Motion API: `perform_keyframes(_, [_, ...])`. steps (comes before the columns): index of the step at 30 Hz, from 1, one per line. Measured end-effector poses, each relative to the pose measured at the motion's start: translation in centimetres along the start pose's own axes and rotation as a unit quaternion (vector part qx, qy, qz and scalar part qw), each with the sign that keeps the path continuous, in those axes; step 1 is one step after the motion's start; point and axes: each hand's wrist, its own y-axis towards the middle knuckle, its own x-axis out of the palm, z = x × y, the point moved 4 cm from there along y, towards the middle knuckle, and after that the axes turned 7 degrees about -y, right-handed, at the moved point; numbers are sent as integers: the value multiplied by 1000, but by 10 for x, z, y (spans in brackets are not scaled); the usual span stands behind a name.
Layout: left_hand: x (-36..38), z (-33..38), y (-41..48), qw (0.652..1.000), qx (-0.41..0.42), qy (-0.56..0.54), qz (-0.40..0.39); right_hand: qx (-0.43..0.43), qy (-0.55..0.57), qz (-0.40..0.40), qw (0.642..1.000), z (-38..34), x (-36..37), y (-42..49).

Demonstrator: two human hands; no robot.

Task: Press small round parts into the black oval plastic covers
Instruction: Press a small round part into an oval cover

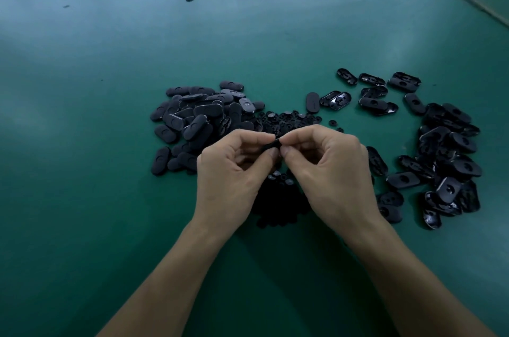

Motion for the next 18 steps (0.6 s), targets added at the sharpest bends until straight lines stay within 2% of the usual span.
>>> perform_keyframes(18, [-1, 0, 1, 1000, -9, -8, 1, -26, -18, 15, 999, -4, 4, -1])
